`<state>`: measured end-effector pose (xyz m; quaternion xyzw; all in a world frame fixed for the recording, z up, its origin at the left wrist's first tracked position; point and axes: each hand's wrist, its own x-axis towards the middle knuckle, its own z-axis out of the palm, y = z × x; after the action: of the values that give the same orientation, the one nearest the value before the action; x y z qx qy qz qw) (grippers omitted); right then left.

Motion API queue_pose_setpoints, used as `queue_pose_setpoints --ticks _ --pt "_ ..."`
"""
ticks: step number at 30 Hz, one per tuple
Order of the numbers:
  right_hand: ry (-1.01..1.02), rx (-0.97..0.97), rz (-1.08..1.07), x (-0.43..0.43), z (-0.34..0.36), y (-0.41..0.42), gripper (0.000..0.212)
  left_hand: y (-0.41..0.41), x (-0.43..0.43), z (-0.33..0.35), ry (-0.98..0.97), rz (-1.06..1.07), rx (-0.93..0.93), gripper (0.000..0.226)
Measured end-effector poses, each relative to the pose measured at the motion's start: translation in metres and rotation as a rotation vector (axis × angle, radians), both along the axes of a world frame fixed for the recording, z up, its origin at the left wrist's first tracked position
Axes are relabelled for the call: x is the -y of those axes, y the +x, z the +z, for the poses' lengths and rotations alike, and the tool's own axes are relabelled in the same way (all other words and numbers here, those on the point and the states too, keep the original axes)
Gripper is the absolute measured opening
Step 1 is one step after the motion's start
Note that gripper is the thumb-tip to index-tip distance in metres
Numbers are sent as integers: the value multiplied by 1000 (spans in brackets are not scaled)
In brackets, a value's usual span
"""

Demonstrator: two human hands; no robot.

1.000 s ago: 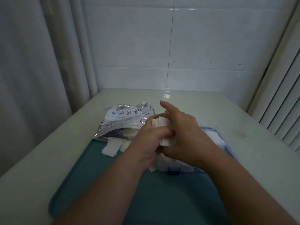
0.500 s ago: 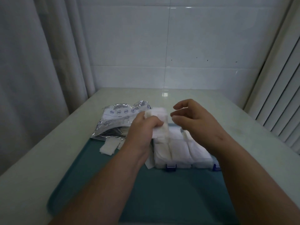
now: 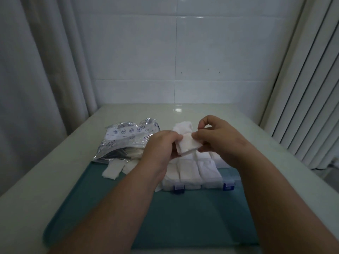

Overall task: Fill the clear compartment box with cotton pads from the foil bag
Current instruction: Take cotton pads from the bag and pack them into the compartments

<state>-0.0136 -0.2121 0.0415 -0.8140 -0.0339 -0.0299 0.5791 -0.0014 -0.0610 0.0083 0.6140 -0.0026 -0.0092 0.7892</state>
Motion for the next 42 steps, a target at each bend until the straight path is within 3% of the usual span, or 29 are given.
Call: queue_pose_setpoints --ticks 5,7,9,12,22,29,32,37,42 --pt "-109 9 -100 29 0 -9 11 -7 27 8 121 -139 -24 13" --pt "-105 -26 -136 43 -4 -13 15 -7 41 3 186 -168 -39 34" --pt "-140 -62 -169 55 -9 -17 15 -8 54 -3 346 -123 0 41" --pt "-222 -98 -208 68 -17 -19 12 -12 68 -4 560 -99 64 32" --pt "-459 -130 -240 76 -31 -21 13 -12 82 -9 802 -153 59 19" --pt "-565 -58 -270 72 -40 -18 6 -11 84 -9 847 -155 25 10" --pt "-627 -47 -306 71 -43 -18 13 -10 86 -11 933 -164 50 13" --pt "-778 -142 -292 64 -49 -16 8 -13 94 -16 1275 -182 231 17" --pt "-787 -212 -243 68 -41 -19 20 -7 90 -11 1282 -288 172 33"
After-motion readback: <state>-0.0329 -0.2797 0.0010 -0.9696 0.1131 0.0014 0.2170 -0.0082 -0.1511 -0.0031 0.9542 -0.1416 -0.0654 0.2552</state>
